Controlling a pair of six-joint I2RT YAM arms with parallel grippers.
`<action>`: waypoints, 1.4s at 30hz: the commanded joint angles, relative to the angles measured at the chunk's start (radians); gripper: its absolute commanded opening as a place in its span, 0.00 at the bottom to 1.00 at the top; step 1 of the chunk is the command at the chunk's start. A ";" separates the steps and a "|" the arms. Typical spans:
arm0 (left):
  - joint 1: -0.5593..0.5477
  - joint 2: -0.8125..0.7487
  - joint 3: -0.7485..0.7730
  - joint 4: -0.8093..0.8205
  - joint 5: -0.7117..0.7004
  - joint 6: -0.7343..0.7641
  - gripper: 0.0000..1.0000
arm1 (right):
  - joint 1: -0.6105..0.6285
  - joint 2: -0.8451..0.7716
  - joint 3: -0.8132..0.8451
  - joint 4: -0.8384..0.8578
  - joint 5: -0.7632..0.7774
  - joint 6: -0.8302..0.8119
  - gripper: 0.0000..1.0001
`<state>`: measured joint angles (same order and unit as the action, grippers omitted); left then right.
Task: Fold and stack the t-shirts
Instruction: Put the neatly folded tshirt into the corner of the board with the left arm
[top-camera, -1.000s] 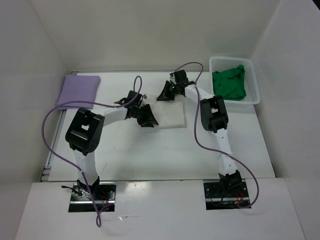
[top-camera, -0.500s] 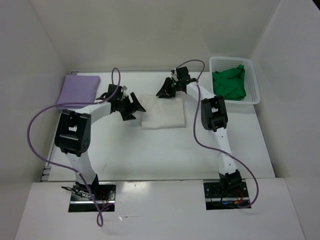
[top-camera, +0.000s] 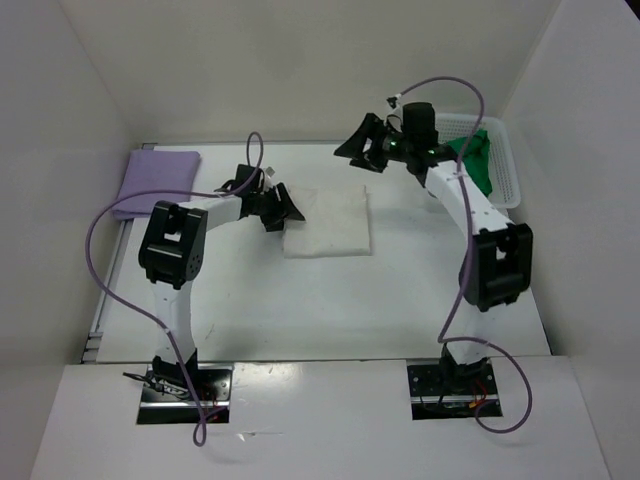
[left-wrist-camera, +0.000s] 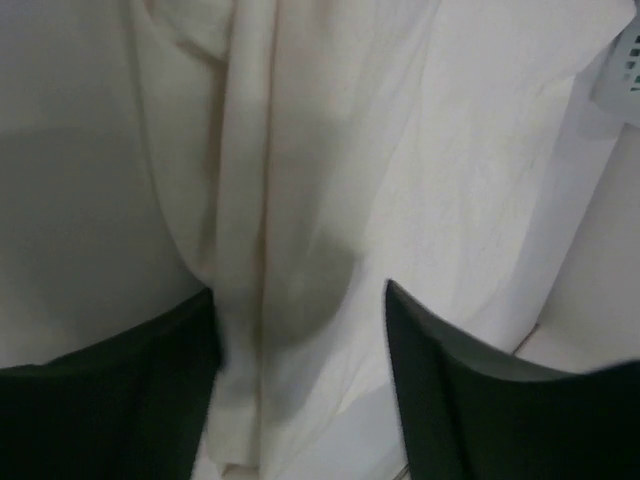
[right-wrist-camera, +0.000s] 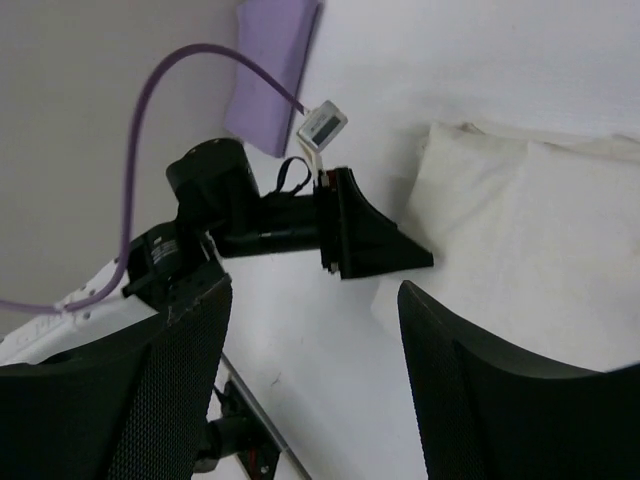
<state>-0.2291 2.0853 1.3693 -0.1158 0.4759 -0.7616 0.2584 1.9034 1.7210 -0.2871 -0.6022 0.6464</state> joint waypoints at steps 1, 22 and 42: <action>-0.029 0.100 0.005 0.033 -0.025 0.018 0.64 | -0.054 -0.165 -0.182 0.082 0.018 0.016 0.73; 0.264 0.050 0.720 -0.213 0.004 0.004 0.00 | -0.234 -0.583 -0.679 0.039 -0.060 -0.025 0.74; 0.714 -0.568 -0.403 0.136 -0.003 -0.196 1.00 | -0.186 -0.541 -0.698 0.060 -0.056 -0.034 0.68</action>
<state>0.5091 1.6421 0.9604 0.0292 0.4576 -1.0161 0.0677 1.3621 1.0252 -0.2546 -0.6952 0.6296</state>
